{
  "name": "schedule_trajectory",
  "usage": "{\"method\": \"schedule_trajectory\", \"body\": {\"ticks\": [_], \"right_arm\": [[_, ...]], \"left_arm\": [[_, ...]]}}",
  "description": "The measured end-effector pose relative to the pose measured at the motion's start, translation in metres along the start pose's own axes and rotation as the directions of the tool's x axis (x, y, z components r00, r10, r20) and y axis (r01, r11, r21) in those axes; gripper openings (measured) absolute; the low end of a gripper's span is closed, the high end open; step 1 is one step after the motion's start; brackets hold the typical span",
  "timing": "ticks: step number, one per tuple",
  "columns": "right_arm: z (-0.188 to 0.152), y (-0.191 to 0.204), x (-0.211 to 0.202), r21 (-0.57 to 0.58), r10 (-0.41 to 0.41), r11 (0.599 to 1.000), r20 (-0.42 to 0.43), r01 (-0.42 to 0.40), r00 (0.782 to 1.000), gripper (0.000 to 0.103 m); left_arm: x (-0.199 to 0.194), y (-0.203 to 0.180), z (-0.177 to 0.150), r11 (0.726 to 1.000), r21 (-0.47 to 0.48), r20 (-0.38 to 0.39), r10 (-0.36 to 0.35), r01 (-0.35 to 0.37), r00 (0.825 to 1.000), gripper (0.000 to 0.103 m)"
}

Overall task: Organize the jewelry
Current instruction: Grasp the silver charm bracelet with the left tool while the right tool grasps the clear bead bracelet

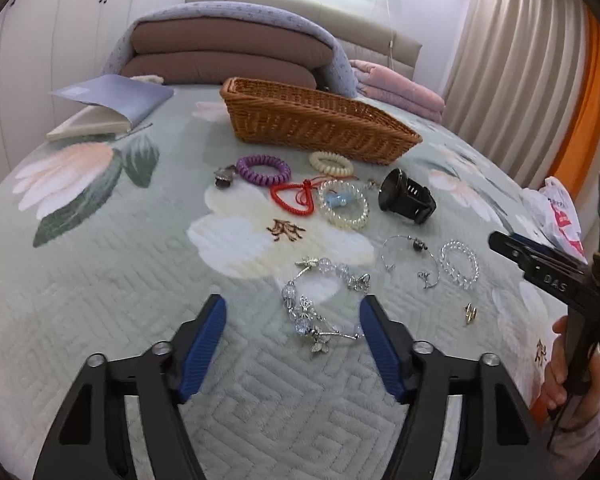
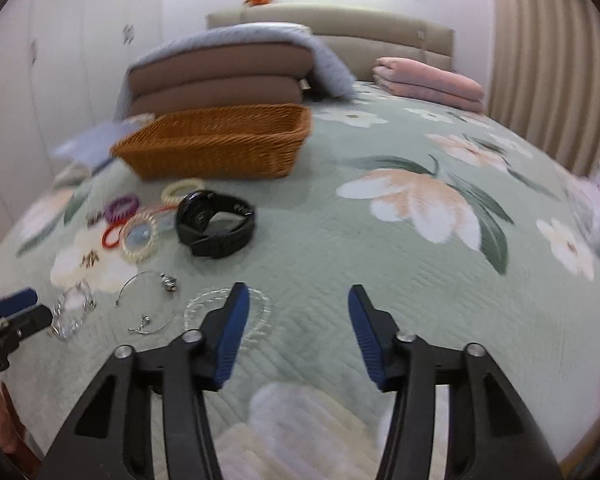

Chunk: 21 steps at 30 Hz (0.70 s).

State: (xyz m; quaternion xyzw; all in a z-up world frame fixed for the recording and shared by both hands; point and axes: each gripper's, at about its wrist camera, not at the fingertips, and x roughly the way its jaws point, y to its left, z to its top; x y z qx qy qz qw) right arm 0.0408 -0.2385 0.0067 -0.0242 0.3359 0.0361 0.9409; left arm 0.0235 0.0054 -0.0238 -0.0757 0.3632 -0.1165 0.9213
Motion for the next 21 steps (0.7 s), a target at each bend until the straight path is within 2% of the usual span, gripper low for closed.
{"method": "schedule_trajectory", "body": {"ticks": [1,4,7,10,12,15,16,17,18,21], "right_arm": [[0.000,0.006,0.002,-0.015,0.001,1.000,-0.006,-0.001,1.000,0.054],[0.002,0.017,0.012,-0.039,-0.001,0.999,-0.031,0.000,1.000,0.053],[0.003,0.020,0.024,-0.044,-0.013,0.999,-0.071,0.010,0.997,0.049],[0.000,0.016,0.038,-0.019,0.009,1.000,-0.132,-0.012,0.991,0.041],[0.001,0.014,0.039,-0.013,0.018,1.000,-0.128,-0.020,0.992,0.040],[0.001,0.019,0.041,-0.040,0.013,0.999,-0.124,-0.018,0.992,0.030],[0.000,0.022,0.041,-0.054,0.011,0.998,-0.121,-0.017,0.993,0.027],[0.000,0.025,0.041,-0.070,0.009,0.997,-0.117,-0.017,0.993,0.019],[-0.001,0.030,0.041,-0.091,-0.002,0.996,-0.112,-0.009,0.994,0.011],[-0.002,0.035,0.039,-0.119,-0.016,0.993,-0.097,0.004,0.995,0.010]], "left_arm": [[0.002,0.000,0.000,1.000,-0.002,-0.015,0.002,-0.002,1.000,0.060],[0.009,0.000,0.004,1.000,-0.020,-0.045,-0.001,0.000,0.999,0.059],[0.016,-0.002,0.012,1.000,-0.015,-0.080,0.008,-0.009,0.997,0.058],[0.024,-0.005,0.017,1.000,-0.005,-0.106,0.024,-0.024,0.994,0.056],[0.028,-0.008,0.020,0.999,0.015,-0.111,0.043,-0.042,0.993,0.055],[0.034,-0.016,0.020,0.994,0.071,-0.107,0.092,-0.084,0.990,0.046],[0.034,-0.019,0.019,0.992,0.089,-0.100,0.100,-0.092,0.990,0.036],[0.034,-0.020,0.018,0.991,0.098,-0.096,0.097,-0.087,0.991,0.028],[0.034,-0.021,0.017,0.991,0.105,-0.095,0.088,-0.078,0.992,0.011],[0.032,-0.022,0.015,0.990,0.120,-0.082,0.084,-0.074,0.993,0.009]]}}
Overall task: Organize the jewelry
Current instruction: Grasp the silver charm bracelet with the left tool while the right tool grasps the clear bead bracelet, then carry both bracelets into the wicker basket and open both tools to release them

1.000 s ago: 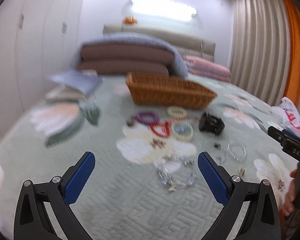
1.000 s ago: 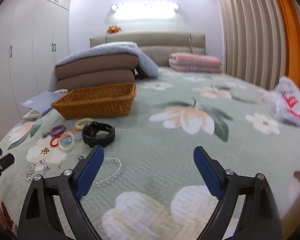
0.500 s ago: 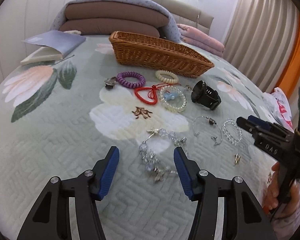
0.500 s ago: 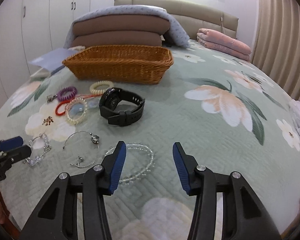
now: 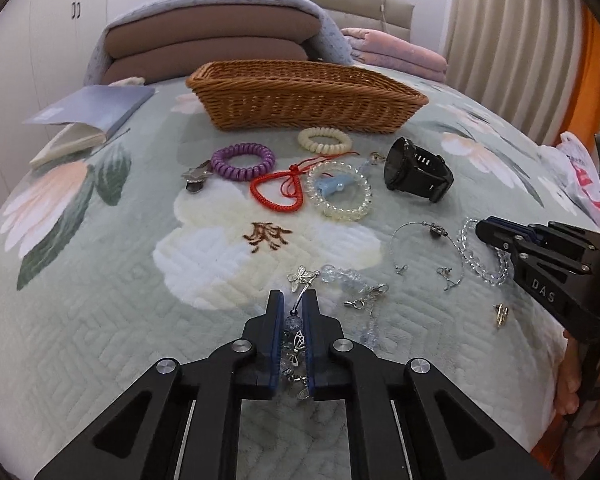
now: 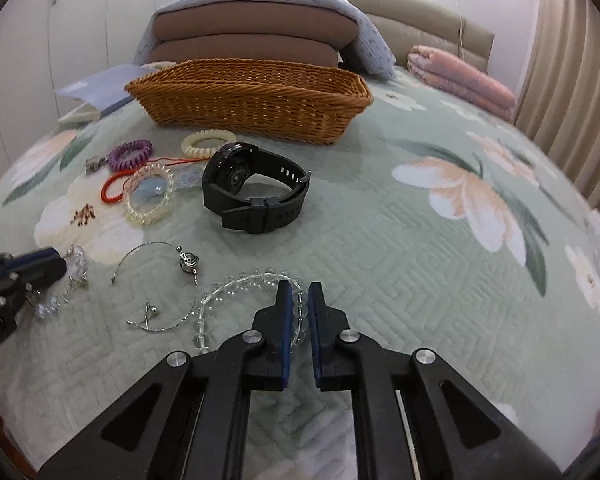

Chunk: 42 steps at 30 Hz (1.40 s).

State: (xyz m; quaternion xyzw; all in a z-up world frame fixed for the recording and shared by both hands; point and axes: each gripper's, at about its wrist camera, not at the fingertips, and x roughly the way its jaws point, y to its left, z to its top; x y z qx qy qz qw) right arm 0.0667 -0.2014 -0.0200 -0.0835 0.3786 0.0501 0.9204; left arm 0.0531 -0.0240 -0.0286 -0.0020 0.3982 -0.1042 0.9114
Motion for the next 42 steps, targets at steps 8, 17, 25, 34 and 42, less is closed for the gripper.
{"method": "schedule_trajectory", "body": {"ticks": [8,17,25,34,42], "right_arm": [[-0.001,-0.017,-0.016,0.073,0.084,0.993,0.075,-0.090,0.994,0.010],[0.002,-0.018,-0.030,0.092,0.137,0.984,0.128,-0.149,0.982,0.010],[0.013,-0.015,-0.050,0.079,0.159,0.982,0.158,-0.173,0.975,0.010],[0.040,-0.021,-0.066,0.072,0.173,0.979,0.206,-0.191,0.963,0.010],[0.100,-0.027,-0.067,0.044,0.164,0.982,0.273,-0.183,0.948,0.010]], "left_arm": [[-0.018,0.014,0.004,0.987,-0.073,0.079,-0.139,0.144,0.987,0.009],[-0.030,0.025,0.018,0.954,-0.109,0.118,-0.266,0.279,0.957,0.009],[-0.049,0.026,0.048,0.918,-0.071,0.167,-0.375,0.391,0.912,0.009],[-0.067,0.019,0.087,0.917,-0.014,0.226,-0.386,0.399,0.894,0.009],[-0.057,0.020,0.137,0.921,0.011,0.268,-0.377,0.389,0.886,0.009]]}}
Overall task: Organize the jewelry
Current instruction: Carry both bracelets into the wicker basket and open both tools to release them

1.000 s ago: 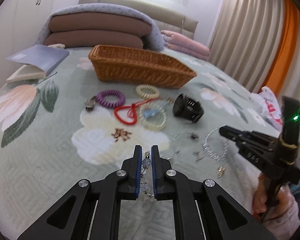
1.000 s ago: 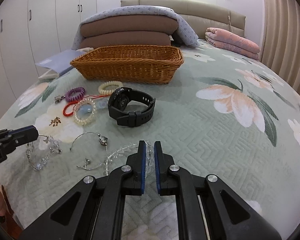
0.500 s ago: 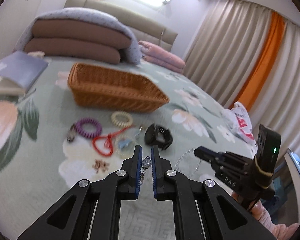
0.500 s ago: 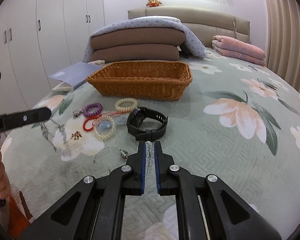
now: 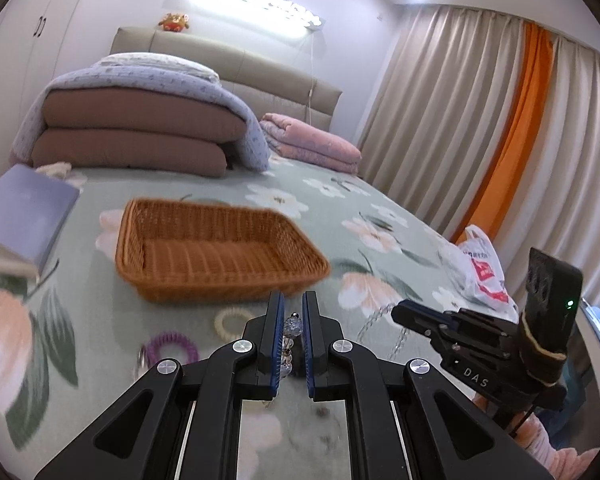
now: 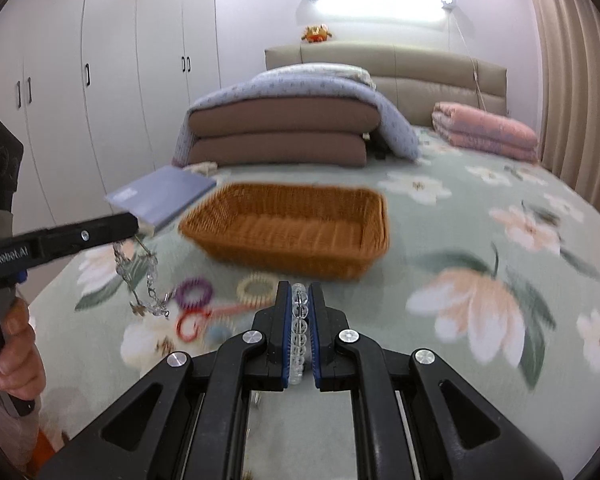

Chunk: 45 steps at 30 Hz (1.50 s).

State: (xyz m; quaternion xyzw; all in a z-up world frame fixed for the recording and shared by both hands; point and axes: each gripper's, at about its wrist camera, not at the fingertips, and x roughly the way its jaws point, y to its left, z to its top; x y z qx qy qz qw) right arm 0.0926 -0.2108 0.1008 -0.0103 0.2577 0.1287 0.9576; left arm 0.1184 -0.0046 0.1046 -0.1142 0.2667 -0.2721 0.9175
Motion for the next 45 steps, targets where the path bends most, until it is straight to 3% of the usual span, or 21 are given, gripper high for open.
{"method": "schedule_trajectory", "body": {"ticks": [5,11,18,24,30,32,34,36,40,45], "right_arm": [[0.046,-0.013,0.038,0.026,0.011,1.000,0.014,-0.011,1.000,0.010],[0.073,-0.019,0.103,0.050,0.025,0.998,-0.001,-0.025,1.000,0.010],[0.061,-0.023,0.168,0.069,0.082,0.995,-0.053,-0.078,0.995,0.010],[0.045,-0.032,0.198,0.087,0.073,0.994,-0.130,-0.062,0.989,0.010],[0.037,-0.049,0.201,0.155,0.073,0.987,-0.157,-0.049,0.985,0.012],[0.038,-0.053,0.198,0.161,0.058,0.986,-0.144,-0.034,0.988,0.019],[0.038,-0.056,0.194,0.170,0.054,0.985,-0.126,-0.033,0.990,0.024],[0.039,-0.058,0.190,0.184,0.060,0.982,-0.111,-0.039,0.992,0.026],[0.039,-0.061,0.178,0.196,0.045,0.980,-0.075,-0.030,0.996,0.026],[0.031,-0.062,0.134,0.228,0.052,0.973,-0.038,-0.042,0.998,0.027]], "left_arm": [[0.030,0.012,0.033,1.000,0.001,0.023,0.009,-0.009,1.000,0.009],[0.076,0.036,0.066,0.999,-0.022,0.060,0.029,-0.028,0.998,0.009],[0.127,0.071,0.067,0.997,-0.067,0.039,0.032,-0.029,0.999,0.009],[0.148,0.096,0.050,0.994,-0.095,-0.015,0.053,-0.054,0.998,0.009],[0.154,0.102,0.045,0.988,-0.090,-0.041,0.125,-0.128,0.991,0.010],[0.152,0.105,0.044,0.984,-0.095,-0.049,0.149,-0.153,0.988,0.018],[0.149,0.109,0.044,0.982,-0.105,-0.036,0.157,-0.160,0.987,0.041],[0.142,0.111,0.044,0.979,-0.112,-0.013,0.172,-0.173,0.985,0.046],[0.123,0.108,0.044,0.979,-0.118,0.032,0.173,-0.168,0.984,0.046],[0.086,0.092,0.038,0.982,-0.135,0.077,0.146,-0.135,0.986,0.046]]}}
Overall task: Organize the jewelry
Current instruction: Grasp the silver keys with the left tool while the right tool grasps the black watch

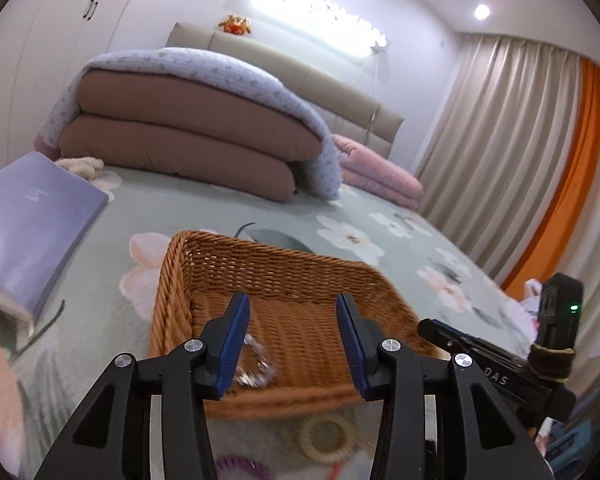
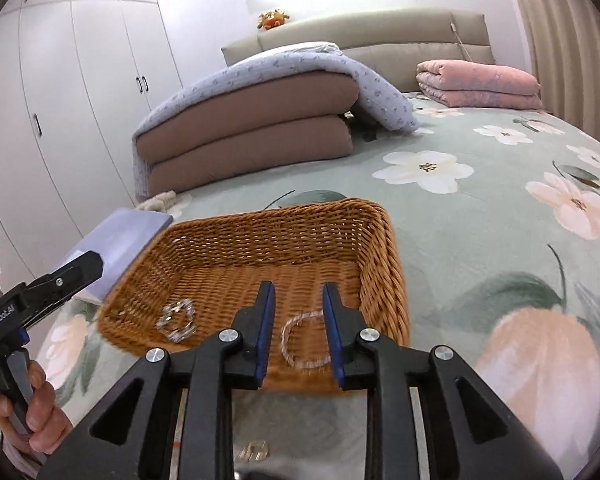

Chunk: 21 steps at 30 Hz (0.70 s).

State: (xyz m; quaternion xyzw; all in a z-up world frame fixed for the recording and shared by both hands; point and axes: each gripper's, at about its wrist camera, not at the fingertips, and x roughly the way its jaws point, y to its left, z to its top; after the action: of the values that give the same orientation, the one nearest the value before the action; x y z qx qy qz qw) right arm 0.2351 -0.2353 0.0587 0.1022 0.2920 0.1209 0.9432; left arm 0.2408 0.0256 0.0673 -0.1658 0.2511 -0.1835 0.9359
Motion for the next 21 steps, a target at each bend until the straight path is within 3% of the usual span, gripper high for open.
{"method": "schedule_trajectory", "body": {"ticks": [3,5,9,13,18,21], "right_arm": [[-0.016,-0.001,-0.034,0.002,-0.008,1.000,0.019,0.008,1.000,0.028],[-0.032,-0.001,-0.056,0.011,0.009,1.000,0.015,-0.009,1.000,0.029],[-0.059,-0.001,-0.088,0.027,0.021,0.999,0.021,-0.022,1.000,0.051],[-0.075,0.002,-0.099,0.016,0.019,1.000,0.012,-0.019,1.000,0.051],[-0.094,-0.001,-0.091,0.013,-0.022,1.000,0.023,0.022,0.999,0.051],[-0.101,-0.003,-0.077,0.013,-0.025,1.000,-0.031,0.026,0.999,0.051]], "left_arm": [[-0.034,-0.005,-0.013,1.000,0.006,0.014,-0.010,0.010,1.000,0.046],[-0.054,-0.006,-0.022,0.999,0.012,0.020,0.032,-0.032,0.999,0.046],[-0.090,0.000,-0.036,0.999,-0.026,0.010,0.039,-0.039,0.999,0.046],[-0.118,0.006,-0.052,0.998,-0.031,0.023,0.063,-0.062,0.998,0.046],[-0.120,0.028,-0.079,0.993,-0.079,-0.003,0.086,-0.086,0.996,0.046],[-0.104,0.040,-0.092,0.989,-0.119,-0.044,0.087,-0.092,0.995,0.046]]}}
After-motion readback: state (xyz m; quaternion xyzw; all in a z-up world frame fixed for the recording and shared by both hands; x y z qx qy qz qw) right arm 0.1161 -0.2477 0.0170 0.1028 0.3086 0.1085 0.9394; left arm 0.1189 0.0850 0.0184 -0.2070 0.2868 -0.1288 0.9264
